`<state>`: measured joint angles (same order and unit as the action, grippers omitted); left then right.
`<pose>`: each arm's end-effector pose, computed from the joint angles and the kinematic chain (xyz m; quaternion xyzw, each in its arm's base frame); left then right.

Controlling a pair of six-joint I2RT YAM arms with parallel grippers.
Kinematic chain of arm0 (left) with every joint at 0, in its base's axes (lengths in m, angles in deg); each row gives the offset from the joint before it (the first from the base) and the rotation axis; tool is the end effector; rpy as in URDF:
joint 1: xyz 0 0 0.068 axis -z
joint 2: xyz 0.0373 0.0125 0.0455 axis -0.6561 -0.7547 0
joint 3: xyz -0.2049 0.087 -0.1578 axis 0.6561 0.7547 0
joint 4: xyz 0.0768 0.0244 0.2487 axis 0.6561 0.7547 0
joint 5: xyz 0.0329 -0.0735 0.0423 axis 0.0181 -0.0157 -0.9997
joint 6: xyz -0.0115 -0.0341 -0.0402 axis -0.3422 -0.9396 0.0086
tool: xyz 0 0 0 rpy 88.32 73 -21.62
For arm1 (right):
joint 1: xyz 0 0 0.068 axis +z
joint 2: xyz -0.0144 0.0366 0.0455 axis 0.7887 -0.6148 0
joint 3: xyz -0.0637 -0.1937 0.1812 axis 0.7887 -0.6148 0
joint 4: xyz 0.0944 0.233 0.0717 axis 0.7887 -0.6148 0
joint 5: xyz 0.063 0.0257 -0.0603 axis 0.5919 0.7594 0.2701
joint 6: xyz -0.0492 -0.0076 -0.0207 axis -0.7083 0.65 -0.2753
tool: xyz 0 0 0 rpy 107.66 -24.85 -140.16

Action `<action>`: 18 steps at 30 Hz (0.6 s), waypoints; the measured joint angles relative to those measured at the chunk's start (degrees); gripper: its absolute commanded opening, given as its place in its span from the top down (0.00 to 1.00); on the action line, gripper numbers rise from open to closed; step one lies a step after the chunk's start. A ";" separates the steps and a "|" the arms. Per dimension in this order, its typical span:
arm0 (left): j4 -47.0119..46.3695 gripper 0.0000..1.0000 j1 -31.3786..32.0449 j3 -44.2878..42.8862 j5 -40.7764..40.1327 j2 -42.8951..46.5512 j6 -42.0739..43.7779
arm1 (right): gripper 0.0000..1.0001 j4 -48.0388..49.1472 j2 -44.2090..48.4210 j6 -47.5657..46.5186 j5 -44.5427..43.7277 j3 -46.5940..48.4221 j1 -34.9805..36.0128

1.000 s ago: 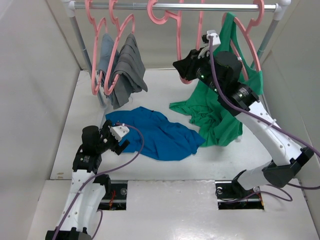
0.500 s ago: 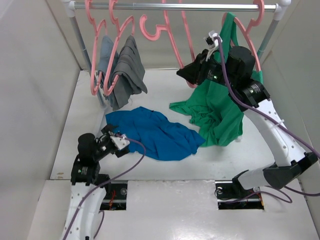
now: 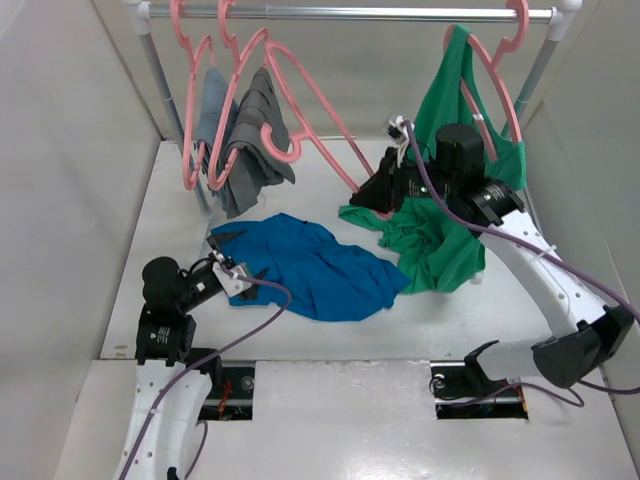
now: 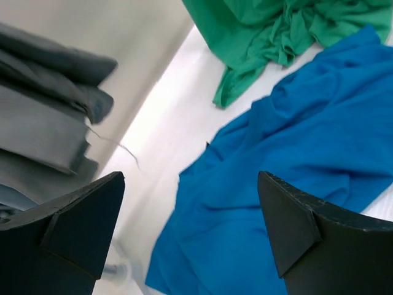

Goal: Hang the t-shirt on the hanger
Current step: Grab a hanger with the right arm

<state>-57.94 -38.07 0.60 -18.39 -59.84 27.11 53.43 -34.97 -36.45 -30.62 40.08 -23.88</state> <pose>0.1092 -0.0331 0.3016 0.5267 0.4784 -0.0710 0.6991 0.2507 0.1617 0.4377 -0.3600 0.6858 0.4422 0.4523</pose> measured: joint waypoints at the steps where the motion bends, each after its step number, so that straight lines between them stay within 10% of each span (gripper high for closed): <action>1: -0.76 0.13 0.00 -0.57 0.55 -0.48 -0.28 | 1.00 -0.42 1.03 -0.61 0.37 -1.70 0.00; 18: -17.68 0.07 0.28 -5.60 8.90 -9.11 -1.29 | 1.00 -12.87 17.49 -9.22 8.70 -26.73 0.46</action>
<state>-75.63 -37.78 -4.99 -9.50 -68.95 25.83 40.55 -17.49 -45.68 -21.92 13.35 -23.42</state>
